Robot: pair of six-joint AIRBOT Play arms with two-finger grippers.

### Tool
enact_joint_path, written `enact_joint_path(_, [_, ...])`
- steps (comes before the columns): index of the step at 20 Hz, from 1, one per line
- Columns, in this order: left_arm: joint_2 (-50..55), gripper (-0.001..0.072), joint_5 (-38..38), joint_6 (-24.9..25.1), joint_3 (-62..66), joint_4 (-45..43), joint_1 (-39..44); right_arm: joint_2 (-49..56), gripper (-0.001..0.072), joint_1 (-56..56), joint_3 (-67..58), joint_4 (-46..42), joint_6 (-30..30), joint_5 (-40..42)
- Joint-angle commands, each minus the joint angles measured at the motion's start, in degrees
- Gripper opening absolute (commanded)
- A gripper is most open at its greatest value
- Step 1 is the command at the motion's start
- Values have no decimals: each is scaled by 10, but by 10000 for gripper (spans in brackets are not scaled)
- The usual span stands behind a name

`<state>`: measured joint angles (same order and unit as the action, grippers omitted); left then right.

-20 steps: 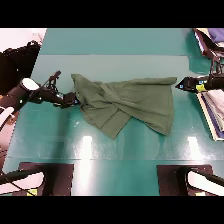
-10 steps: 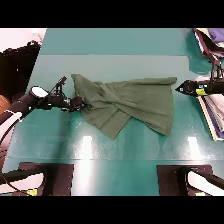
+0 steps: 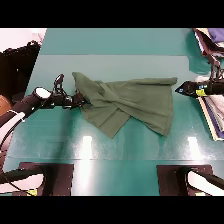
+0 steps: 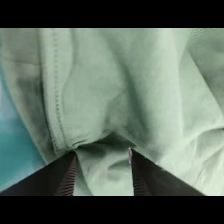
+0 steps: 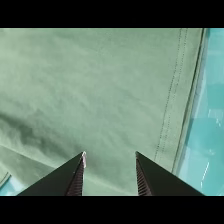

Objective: Fold the shirts.

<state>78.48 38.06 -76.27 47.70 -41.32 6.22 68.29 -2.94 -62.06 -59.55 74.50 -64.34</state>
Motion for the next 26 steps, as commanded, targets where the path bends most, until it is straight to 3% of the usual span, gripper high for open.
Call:
enact_joint_path(1, [0, 323, -28, -15, 0, 0, 0, 0, 368, 0, 0, 0, 0, -3])
enact_joint_path(2, [0, 116, -30, -15, 0, 0, 0, 0, 368, 0, 0, 0, 0, -3])
enact_joint_path(3, [0, 47, -35, -13, 0, 0, 0, 0, 369, 0, 0, 0, 0, -3])
enact_joint_path(9, [-9, 26, -39, -12, 17, -3, 0, -5, 368, -12, 11, -4, 1, -69])
enact_joint_path(13, [-49, 26, -24, 30, 53, -18, 0, -72, 369, -84, 151, -7, 15, -99])
enact_joint_path(14, [-53, 26, -16, 37, 60, -20, 0, -94, 383, -108, 196, -6, 16, -105])
enact_joint_path(15, [-53, 26, -9, 39, 65, -20, 0, -110, 491, -127, 236, -3, 16, -119])
enact_joint_path(16, [-53, 27, -8, 38, 65, -19, 0, -120, 532, -137, 268, 4, 16, -139])
enact_joint_path(18, [-53, 26, -8, 38, 65, -20, 0, -134, 529, -135, 323, 42, 16, -160])
enact_joint_path(21, [-53, 26, -2, 38, 65, -20, 0, -146, 503, -87, 368, 76, 20, -117])
enact_joint_path(22, [-53, 27, 1, 38, 65, -20, 0, -143, 499, -63, 372, 75, 35, -101])
enact_joint_path(23, [-53, 27, 4, 39, 65, -20, 0, -132, 449, -41, 372, 75, 41, -90])
enact_joint_path(26, [-53, 27, 10, 39, 65, -20, 0, -87, 427, 6, 353, 75, 41, -62])
